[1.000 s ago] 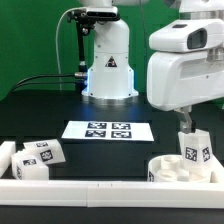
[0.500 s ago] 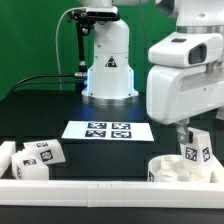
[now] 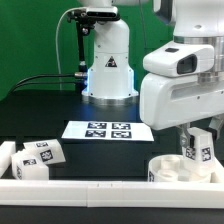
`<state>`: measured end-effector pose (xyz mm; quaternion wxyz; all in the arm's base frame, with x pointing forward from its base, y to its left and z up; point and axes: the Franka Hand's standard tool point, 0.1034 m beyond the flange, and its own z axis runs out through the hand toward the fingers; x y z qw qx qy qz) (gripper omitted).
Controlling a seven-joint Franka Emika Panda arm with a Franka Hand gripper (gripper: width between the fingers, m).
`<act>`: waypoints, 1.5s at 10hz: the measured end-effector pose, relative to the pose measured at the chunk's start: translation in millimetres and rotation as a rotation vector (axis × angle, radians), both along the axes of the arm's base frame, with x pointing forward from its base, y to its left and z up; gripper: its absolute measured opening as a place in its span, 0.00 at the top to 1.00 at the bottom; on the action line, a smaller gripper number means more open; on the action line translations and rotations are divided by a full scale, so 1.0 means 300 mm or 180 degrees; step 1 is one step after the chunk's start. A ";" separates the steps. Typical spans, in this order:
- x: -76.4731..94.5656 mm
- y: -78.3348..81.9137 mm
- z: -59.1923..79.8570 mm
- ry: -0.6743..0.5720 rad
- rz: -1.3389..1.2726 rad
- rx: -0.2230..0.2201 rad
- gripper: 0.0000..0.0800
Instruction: Assemble stool
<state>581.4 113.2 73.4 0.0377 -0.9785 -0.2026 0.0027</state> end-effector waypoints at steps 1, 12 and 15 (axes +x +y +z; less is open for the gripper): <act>0.000 0.001 0.000 0.0015 -0.0208 -0.0003 0.58; 0.010 0.032 0.005 0.0289 -0.3997 0.0125 0.58; 0.024 0.055 0.025 0.0568 -0.5953 0.0118 0.58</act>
Offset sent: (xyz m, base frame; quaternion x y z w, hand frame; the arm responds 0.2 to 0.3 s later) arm -0.0044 0.0027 0.0060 -0.0410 0.0245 0.2818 0.9583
